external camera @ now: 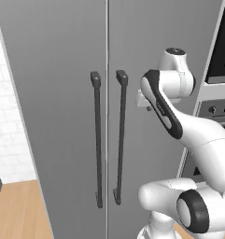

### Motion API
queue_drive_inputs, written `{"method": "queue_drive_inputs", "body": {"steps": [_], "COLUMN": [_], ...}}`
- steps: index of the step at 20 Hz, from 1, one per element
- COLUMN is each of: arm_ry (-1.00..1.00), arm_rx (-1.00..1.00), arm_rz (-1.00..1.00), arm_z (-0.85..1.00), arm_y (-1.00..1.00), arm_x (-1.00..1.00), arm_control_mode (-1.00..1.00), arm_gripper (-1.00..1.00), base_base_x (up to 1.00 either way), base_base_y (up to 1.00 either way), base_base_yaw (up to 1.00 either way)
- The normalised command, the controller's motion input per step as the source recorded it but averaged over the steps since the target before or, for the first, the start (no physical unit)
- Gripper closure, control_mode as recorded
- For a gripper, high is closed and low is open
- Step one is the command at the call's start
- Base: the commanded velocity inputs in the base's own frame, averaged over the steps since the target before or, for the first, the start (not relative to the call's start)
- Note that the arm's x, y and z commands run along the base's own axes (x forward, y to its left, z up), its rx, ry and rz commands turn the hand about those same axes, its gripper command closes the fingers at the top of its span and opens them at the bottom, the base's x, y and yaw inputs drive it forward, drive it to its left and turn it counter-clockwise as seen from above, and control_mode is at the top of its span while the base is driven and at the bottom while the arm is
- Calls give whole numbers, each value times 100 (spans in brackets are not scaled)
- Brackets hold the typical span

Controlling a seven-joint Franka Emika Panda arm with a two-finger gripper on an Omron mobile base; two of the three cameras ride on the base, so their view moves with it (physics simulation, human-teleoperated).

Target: Take the strawberry from the fridge and place it on top of the pancake, located on the dining counter.

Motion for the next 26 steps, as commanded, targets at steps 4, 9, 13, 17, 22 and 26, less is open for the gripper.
{"method": "queue_drive_inputs", "body": {"steps": [4,9,13,17,22,26], "arm_ry": [0,0,0,0,0,0], "arm_rx": [0,0,0,0,0,0], "arm_rz": [0,0,0,0,0,0], "arm_z": [0,0,0,0,0,0], "arm_y": [0,0,0,0,0,0], "arm_x": [0,0,0,0,0,0], "arm_control_mode": [100,100,100,100,100,100], "arm_gripper": [-100,-100,-100,-100,-100,-100], "base_base_x": [0,-35,-52,-53,-24,-9], "base_base_y": [0,0,15,30,60,65], "base_base_yaw": [0,0,0,0,-1,-3]}}
